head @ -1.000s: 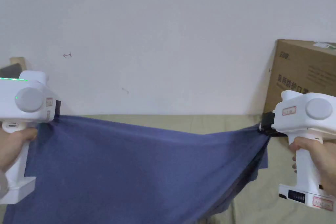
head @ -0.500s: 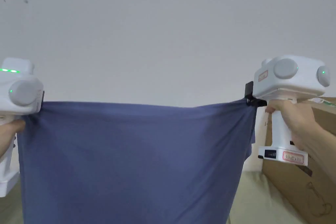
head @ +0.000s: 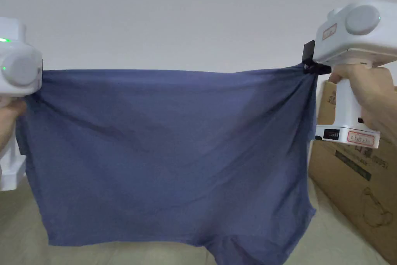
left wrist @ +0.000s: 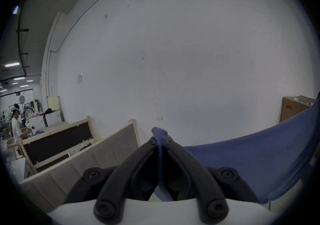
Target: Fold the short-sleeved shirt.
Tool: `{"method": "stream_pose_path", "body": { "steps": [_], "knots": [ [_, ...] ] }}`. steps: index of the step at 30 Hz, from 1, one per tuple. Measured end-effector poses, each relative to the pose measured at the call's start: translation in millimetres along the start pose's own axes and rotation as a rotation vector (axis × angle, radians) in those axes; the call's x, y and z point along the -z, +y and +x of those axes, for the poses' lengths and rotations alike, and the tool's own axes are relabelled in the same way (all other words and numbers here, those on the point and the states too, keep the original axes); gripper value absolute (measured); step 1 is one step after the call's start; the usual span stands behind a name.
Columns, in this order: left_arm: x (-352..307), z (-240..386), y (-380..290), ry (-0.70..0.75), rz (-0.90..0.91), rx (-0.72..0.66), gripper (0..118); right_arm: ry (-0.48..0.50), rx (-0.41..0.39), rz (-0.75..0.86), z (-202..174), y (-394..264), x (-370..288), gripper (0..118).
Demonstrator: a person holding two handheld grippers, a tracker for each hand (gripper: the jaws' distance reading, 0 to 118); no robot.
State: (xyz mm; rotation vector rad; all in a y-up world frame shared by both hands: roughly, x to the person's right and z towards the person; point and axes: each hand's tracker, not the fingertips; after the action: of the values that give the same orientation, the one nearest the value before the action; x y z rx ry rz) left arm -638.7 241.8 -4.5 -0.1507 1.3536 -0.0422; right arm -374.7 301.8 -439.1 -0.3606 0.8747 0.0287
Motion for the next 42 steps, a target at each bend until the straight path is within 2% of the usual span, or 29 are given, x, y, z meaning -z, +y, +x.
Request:
{"method": "stream_pose_path", "body": {
  "steps": [3,8,12,14,18,25,29,33,36,42],
  "knots": [
    [17.0,16.8,-57.7,0.007,-0.101,0.072,1,-0.031,-0.016,-0.108,7.6,-53.4,31.7,2],
    [42.5,44.0,-183.4,0.008,-0.265,0.081,2,-0.044,0.05,-0.339,26.1,-176.1,95.9,2],
    [62.0,57.9,-277.6,-0.02,-0.462,0.156,1,-0.066,0.017,-0.509,38.5,-273.3,135.6,2],
    [60.4,59.6,-320.5,-0.018,-0.556,0.153,2,-0.071,0.001,-0.607,43.8,-319.0,149.3,2],
    [33.1,50.8,-368.6,-0.024,-0.673,0.09,1,-0.076,0.057,-0.67,54.7,-382.1,142.5,2],
    [-40.2,18.6,-381.5,-0.058,-0.687,0.123,1,-0.052,0.044,-0.675,78.6,-417.8,76.2,2],
    [-97.8,-7.8,-373.5,-0.113,-0.695,0.077,1,-0.031,0.043,-0.667,86.2,-429.8,10.2,2],
    [-161.3,-31.4,-372.3,-0.154,-0.671,0.173,1,-0.026,0.028,-0.655,97.1,-451.2,-57.4,2],
    [-211.7,-51.9,-378.2,-0.174,-0.684,0.175,2,-0.019,0.025,-0.663,108.7,-477.3,-111.4,2],
    [-290.9,-95.7,-398.9,-0.215,-0.734,0.222,1,0.003,0.086,-0.681,131.4,-518.3,-208.6,2]
  ]
}}
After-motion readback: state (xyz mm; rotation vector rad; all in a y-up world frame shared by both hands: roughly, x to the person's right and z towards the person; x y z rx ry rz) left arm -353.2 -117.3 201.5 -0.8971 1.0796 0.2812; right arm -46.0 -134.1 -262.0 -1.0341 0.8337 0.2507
